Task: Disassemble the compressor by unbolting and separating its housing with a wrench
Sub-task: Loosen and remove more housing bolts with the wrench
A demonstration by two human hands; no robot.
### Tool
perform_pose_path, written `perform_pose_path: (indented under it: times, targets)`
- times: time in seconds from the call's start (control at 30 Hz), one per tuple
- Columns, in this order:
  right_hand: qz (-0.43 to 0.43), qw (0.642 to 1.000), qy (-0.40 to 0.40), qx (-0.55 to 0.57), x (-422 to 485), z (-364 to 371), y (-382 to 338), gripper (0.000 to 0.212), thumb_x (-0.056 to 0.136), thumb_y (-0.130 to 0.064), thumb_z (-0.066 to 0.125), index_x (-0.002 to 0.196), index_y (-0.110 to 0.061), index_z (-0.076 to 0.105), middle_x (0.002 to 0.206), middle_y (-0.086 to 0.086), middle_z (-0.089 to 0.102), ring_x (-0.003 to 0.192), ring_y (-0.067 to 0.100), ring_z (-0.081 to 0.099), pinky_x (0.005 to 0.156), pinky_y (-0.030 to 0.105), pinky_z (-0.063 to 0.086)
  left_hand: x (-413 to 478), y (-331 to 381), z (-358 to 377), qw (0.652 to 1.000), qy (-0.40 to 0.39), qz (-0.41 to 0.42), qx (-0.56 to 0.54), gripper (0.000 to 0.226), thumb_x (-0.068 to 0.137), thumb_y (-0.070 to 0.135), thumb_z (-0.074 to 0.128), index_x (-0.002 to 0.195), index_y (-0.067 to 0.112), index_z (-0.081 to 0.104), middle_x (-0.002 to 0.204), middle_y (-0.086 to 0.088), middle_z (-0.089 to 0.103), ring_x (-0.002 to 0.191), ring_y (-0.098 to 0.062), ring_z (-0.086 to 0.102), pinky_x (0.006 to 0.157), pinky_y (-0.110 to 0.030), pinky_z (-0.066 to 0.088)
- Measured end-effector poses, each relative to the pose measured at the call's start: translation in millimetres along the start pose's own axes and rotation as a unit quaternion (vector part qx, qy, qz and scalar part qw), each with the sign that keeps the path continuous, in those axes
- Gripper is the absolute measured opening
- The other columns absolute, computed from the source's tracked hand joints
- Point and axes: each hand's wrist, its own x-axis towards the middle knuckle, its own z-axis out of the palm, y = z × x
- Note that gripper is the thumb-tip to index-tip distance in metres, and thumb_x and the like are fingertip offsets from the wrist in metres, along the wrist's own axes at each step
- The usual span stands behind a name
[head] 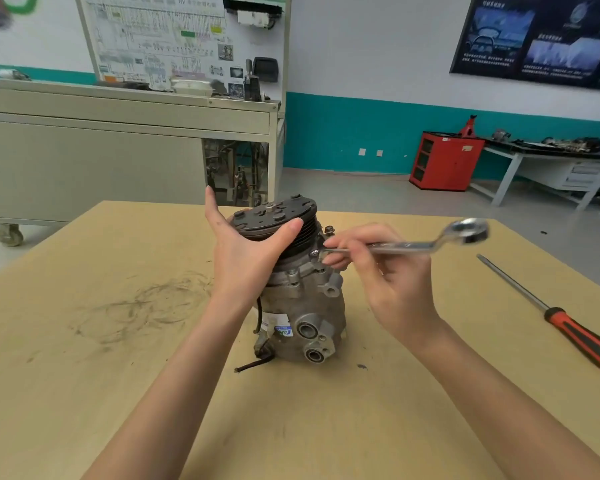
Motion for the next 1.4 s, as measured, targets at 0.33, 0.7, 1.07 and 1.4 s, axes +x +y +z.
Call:
perform_pose_path:
  times: [0.33, 0.7, 1.07, 1.4]
  targets:
    - [0.343, 0.909, 0.039, 0.235, 47.4, -9.4, 31.8, 0.029, 0.102, -0.017, 0.037, 0.082, -0.006, 0.054, 0.07, 0.01, 0.072, 0.06, 0.02, 0.069, 0.055, 0.021, 0.053, 3.4, -5.9, 1.1, 1.0, 0.008, 0.004, -0.002, 0.124, 0.053, 0.058, 0.077, 0.15, 0.04, 0.003, 0.105, 0.043, 0.026, 0.095, 0.023, 0.041, 0.091, -0.017, 0.034]
    - [-0.049, 0.996, -0.044, -0.064, 7.8, -5.9, -2.1, 0.034, 0.098, -0.024, 0.045, 0.09, 0.004, 0.063, 0.084, 0.015, 0.067, 0.073, 0.02, 0.071, 0.059, 0.042, 0.057, 1.8, -6.1, 1.3, 1.0, 0.011, 0.016, -0.002, 0.124, 0.054, 0.057, 0.077, 0.151, 0.037, 0.003, 0.104, 0.041, 0.031, 0.091, 0.031, 0.044, 0.082, -0.007, 0.032]
    - [0.428, 0.84, 0.011, 0.333, 44.6, -4.2, 33.4, 0.034, 0.103, -0.017, 0.032, 0.079, -0.005, 0.052, 0.073, 0.015, 0.072, 0.055, 0.019, 0.067, 0.049, 0.02, 0.052, 1.9, -3.1, 1.0, 1.0, 0.004, 0.014, -0.01, 0.127, 0.047, 0.065, 0.074, 0.149, 0.042, 0.003, 0.119, 0.015, 0.045, 0.105, 0.011, 0.048, 0.09, -0.018, 0.036]
    - [0.056, 0.997, 0.002, 0.06, 10.4, 9.1, 0.8, 0.012, 0.097, -0.037, 0.047, 0.092, -0.034, 0.057, 0.089, 0.012, 0.069, 0.075, 0.02, 0.072, 0.067, 0.036, 0.059, 13.2, -11.5, -0.9, 1.0, 0.001, 0.022, -0.002, 0.122, 0.058, 0.052, 0.078, 0.153, 0.035, 0.003, 0.099, 0.048, 0.028, 0.086, 0.037, 0.041, 0.073, 0.003, 0.031]
